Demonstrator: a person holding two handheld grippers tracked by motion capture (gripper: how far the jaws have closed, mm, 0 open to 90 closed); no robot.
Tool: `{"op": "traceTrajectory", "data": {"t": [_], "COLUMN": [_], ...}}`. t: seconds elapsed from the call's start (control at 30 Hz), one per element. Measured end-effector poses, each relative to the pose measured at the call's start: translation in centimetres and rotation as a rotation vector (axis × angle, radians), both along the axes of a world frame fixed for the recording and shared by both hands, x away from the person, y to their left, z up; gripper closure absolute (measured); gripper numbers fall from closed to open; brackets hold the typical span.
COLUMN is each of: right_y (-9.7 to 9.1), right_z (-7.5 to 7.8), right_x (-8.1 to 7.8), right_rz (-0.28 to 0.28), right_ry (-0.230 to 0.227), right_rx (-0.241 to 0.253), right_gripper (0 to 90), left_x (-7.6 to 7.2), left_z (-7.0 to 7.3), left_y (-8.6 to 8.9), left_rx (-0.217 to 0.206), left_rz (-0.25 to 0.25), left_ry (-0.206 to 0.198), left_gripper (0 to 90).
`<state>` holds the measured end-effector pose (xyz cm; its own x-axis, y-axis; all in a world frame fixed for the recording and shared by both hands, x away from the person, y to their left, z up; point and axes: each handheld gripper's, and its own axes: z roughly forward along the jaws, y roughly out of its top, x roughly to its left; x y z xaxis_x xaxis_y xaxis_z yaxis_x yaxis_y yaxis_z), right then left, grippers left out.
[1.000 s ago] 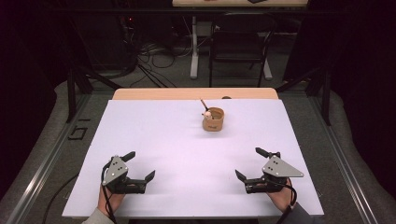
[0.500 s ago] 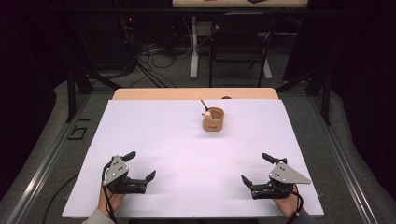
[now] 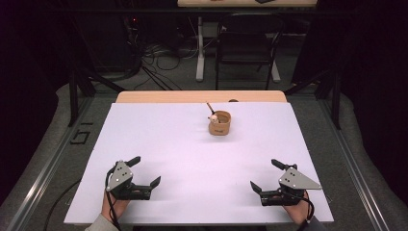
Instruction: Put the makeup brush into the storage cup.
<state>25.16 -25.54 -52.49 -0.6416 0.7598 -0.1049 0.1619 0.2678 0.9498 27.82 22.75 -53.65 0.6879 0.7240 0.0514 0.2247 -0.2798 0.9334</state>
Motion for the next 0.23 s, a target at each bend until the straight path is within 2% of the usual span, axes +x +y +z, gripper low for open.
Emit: {"op": "traceTrajectory", "data": {"t": [0.23], "right_y": [-0.26], "right_z": [0.02], "right_x": [0.08], "right_rz": [-0.006], "right_ry": [0.015], "right_rx": [-0.015], "right_gripper": [0.0], "left_x": [0.18], "left_z": [-0.11], "left_y": [-0.18], "left_rx": [0.008], "left_rz": [-0.003], "left_ry": [0.005], "left_gripper": [0.3]}}
